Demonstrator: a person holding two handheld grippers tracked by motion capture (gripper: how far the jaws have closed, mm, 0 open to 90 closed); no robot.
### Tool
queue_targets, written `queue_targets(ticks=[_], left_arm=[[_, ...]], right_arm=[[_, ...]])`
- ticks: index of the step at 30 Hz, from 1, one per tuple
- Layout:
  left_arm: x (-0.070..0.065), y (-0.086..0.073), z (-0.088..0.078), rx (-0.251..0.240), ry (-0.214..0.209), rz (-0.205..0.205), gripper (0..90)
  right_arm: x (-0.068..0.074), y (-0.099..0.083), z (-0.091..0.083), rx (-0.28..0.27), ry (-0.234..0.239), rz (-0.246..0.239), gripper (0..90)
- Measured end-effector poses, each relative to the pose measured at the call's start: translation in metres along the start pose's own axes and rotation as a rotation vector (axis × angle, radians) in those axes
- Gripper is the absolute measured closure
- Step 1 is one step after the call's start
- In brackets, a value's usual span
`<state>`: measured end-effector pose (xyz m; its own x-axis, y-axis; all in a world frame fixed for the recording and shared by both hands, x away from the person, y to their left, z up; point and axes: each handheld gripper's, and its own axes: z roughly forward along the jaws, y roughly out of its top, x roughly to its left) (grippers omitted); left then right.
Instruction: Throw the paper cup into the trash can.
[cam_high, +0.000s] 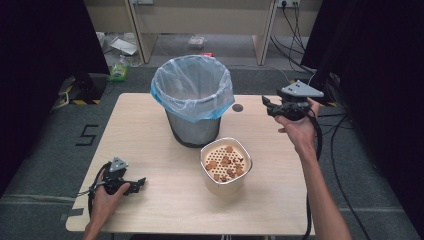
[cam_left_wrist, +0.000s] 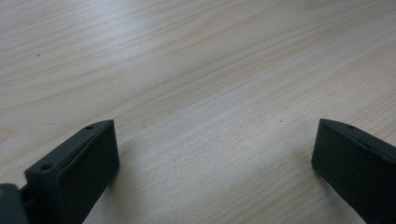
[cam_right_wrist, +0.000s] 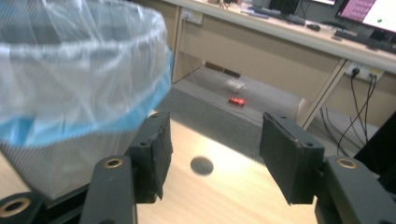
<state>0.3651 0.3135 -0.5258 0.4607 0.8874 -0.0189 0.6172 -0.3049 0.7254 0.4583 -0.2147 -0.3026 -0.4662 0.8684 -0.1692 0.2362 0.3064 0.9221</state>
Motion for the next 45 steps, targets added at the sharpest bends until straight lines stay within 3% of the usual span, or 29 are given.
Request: queue_targets(ticks=[9,10,13,18,27,30,32,41,43,45], left_arm=[[0.0,0.0,0.0,0.0,0.0,0.0,0.0],[0.0,0.0,0.0,-0.001,-0.002,0.001,0.0],[0.0,0.0,0.0,-0.001,-0.002,0.0,0.0],[0.0,0.0,0.0,-0.001,-0.002,0.0,0.0],[-0.001,-0.001,-0.001,-0.002,-0.001,0.0,0.0],[-0.001,-0.001,-0.001,-0.002,-0.001,0.0,0.0],[-0.001,-0.001,-0.001,-0.002,-0.001,0.0,0.0],[-0.001,-0.001,-0.001,-0.002,-0.002,0.0,0.0],[-0.001,-0.001,-0.001,-0.001,-0.003,0.001,0.0],[-0.001,-0.001,-0.001,-0.001,-0.003,0.0,0.0]], right_arm=[[0.0,-0.046,-0.016,0.027,-0.003,0.03,41.5],[0.001,-0.06,-0.019,0.047,0.0,0.037,41.5],[0.001,-0.075,-0.022,0.059,-0.002,0.045,41.5],[0.002,-0.093,-0.023,0.079,-0.003,0.063,41.2],[0.014,-0.146,-0.017,0.134,0.007,0.121,40.2],[0.017,-0.156,-0.016,0.139,-0.004,0.134,40.4],[0.019,-0.165,-0.014,0.182,-0.005,0.119,40.0],[0.023,-0.188,-0.014,0.245,-0.001,0.142,39.6],[0.026,-0.195,-0.013,0.298,0.007,0.141,37.1],[0.028,-0.197,-0.012,0.309,0.012,0.13,37.4]])
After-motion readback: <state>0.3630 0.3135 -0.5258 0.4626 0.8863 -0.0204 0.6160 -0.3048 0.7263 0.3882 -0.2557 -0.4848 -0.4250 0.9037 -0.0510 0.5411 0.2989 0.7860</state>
